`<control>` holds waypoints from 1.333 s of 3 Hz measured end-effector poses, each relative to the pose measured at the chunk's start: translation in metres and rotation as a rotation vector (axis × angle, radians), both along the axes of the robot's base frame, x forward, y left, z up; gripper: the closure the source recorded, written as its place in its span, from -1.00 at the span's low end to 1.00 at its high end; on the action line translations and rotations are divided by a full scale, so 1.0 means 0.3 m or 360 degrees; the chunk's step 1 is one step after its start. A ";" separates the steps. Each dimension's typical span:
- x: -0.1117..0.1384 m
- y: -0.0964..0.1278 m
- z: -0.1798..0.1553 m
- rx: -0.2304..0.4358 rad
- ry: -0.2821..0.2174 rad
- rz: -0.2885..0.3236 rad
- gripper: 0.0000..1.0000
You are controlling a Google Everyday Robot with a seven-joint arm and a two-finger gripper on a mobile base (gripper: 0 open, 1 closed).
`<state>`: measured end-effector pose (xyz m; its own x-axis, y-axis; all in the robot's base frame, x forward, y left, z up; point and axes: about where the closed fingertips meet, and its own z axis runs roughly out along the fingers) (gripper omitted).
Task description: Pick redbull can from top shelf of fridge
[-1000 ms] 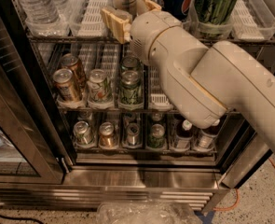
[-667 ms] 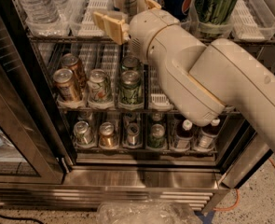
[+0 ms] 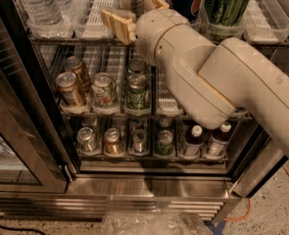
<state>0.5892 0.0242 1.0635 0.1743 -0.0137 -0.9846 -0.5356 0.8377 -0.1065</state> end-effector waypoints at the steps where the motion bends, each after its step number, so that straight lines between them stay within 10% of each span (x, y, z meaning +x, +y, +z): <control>1: 0.006 -0.002 0.003 -0.0004 0.0000 -0.0001 -0.12; 2: 0.015 -0.010 0.005 -0.0008 0.0003 -0.0003 -0.12; 4: 0.015 -0.010 0.005 -0.0009 0.0003 -0.0002 0.73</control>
Offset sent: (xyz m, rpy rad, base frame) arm 0.0417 0.0330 -0.0134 -0.0317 0.0206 0.0657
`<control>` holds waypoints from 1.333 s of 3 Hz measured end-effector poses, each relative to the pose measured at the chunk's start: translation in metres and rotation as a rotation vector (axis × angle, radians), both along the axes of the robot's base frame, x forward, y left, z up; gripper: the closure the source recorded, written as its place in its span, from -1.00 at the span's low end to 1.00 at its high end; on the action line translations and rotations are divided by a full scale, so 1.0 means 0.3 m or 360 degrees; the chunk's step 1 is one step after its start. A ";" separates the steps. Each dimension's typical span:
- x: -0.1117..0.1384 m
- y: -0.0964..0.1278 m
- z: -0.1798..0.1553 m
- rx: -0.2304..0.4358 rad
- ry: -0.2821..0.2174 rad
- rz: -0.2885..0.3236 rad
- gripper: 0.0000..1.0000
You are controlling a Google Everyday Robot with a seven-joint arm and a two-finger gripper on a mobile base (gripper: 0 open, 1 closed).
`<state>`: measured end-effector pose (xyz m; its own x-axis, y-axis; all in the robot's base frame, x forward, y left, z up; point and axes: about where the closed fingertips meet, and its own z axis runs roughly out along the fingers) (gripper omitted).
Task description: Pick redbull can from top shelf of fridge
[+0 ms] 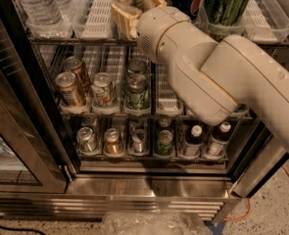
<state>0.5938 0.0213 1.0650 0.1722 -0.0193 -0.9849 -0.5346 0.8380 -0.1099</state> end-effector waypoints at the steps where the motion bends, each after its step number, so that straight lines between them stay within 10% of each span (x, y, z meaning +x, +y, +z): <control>1: 0.000 0.000 0.000 0.0000 0.0000 0.0000 1.00; 4: -0.015 0.021 0.009 0.0032 -0.0051 0.0114 1.00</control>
Offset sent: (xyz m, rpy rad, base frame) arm 0.0000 0.0000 0.0000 0.0000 0.0000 0.0000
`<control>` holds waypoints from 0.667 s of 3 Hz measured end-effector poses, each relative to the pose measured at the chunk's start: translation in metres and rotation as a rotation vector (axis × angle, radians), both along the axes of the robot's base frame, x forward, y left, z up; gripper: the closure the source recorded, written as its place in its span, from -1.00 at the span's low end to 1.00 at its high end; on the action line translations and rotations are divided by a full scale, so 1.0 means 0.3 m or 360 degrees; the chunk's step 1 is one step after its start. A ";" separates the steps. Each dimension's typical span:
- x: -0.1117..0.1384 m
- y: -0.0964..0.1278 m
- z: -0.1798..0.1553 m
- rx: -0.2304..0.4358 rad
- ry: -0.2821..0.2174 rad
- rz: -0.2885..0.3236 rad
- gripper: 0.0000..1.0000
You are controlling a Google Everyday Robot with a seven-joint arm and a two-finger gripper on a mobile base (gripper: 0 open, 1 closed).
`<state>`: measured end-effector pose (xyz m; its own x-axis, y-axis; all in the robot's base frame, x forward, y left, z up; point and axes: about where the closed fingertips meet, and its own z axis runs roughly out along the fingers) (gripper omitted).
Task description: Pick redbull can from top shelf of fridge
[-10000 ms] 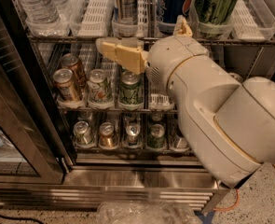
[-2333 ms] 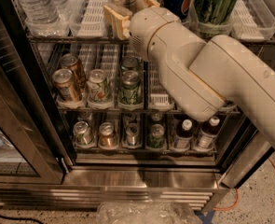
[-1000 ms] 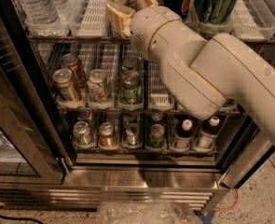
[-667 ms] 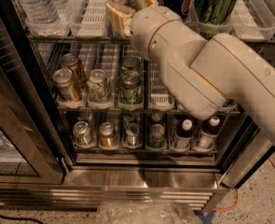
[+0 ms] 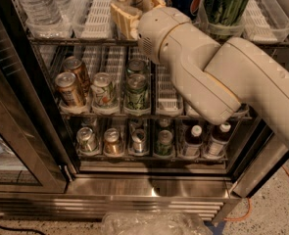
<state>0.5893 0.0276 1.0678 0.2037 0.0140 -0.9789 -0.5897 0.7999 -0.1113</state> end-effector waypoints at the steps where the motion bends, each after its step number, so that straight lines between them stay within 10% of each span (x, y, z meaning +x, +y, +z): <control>1: -0.007 -0.004 0.041 0.0062 -0.0098 0.0078 1.00; 2: -0.026 -0.021 0.080 0.0105 -0.0201 0.0130 1.00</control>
Offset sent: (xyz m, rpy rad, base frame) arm -0.0154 -0.0176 0.0353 0.1013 -0.2079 0.1177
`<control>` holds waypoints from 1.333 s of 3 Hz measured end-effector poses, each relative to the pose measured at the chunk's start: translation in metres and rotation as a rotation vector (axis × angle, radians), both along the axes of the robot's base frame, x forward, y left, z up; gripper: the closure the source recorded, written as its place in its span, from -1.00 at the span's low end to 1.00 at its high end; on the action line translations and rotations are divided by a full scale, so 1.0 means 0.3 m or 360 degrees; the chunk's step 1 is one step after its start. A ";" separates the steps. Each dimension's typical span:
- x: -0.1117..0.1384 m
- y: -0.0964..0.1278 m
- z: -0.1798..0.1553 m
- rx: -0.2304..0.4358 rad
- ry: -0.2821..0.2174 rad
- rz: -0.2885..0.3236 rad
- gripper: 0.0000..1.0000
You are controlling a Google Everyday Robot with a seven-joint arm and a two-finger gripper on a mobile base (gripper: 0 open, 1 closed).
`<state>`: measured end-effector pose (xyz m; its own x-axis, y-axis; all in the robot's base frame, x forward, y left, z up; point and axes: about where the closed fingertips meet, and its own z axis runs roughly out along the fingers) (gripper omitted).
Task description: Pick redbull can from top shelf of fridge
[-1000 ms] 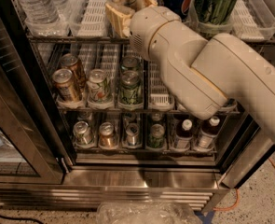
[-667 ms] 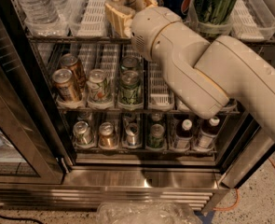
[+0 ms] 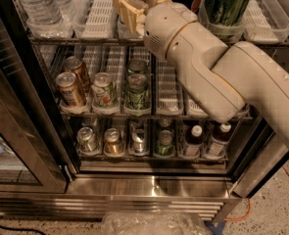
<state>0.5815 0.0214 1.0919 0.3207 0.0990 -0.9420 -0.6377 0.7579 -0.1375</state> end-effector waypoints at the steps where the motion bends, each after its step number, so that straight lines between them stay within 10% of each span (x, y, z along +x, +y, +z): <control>1: -0.038 -0.001 0.002 0.0006 -0.0049 0.0056 1.00; 4: -0.147 -0.038 0.130 0.0033 -0.0327 0.0118 1.00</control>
Offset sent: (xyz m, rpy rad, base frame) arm -0.0425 -0.0142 0.0053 0.0116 -0.0937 0.0876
